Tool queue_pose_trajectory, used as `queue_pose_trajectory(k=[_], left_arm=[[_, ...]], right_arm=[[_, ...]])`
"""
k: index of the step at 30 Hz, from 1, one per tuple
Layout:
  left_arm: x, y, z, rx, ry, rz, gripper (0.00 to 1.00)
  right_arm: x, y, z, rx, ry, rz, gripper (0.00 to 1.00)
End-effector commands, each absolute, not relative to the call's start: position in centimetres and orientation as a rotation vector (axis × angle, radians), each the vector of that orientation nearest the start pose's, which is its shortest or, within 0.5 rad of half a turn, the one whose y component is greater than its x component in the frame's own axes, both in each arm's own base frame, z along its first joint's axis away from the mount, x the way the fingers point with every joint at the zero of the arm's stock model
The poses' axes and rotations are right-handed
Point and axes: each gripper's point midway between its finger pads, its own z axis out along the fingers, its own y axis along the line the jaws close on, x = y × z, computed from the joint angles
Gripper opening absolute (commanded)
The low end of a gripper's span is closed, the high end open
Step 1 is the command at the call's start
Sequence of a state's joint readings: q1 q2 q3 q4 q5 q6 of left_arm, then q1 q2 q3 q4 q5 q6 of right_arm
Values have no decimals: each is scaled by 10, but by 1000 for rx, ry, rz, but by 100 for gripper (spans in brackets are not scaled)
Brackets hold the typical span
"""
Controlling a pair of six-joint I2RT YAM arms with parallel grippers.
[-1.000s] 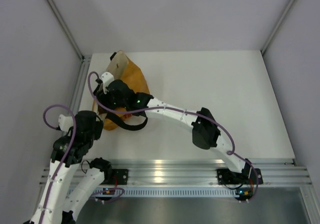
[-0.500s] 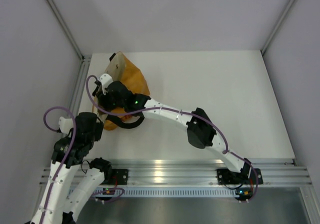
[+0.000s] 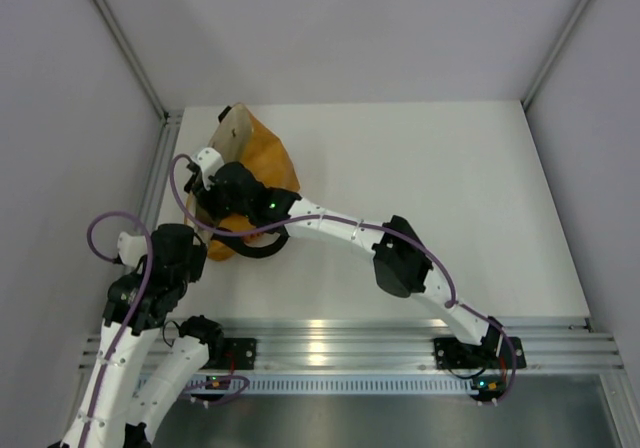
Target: Take the personal care products out of the canvas bag
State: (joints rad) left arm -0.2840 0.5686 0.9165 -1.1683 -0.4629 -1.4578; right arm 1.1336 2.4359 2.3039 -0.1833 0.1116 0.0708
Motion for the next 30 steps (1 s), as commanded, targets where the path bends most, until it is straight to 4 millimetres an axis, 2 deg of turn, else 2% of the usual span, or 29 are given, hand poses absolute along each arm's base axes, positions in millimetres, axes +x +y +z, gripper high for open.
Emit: queue_pose_trajectory(k=[1, 5, 6, 11, 14, 25, 30], left_arm=[[168, -1, 209, -1437, 1827, -266, 0], [168, 0, 211, -1419, 1832, -257, 0], [169, 0, 213, -1416, 1830, -254, 0], [169, 1, 214, -1406, 1834, -248, 0], [169, 0, 213, -1402, 1838, -249, 0], [166, 1, 212, -1404, 1833, -254, 0], [167, 1, 211, -1406, 1833, -256, 0]], right_arm=[[320, 621, 194, -896, 1693, 682, 0], [313, 619, 211, -892, 1645, 722, 0], [309, 618, 226, -884, 1621, 739, 0], [307, 613, 265, -814, 1577, 789, 0], [306, 612, 296, -759, 1526, 835, 0], [306, 606, 333, -669, 1476, 883, 0], [302, 598, 359, -639, 1433, 906, 0]])
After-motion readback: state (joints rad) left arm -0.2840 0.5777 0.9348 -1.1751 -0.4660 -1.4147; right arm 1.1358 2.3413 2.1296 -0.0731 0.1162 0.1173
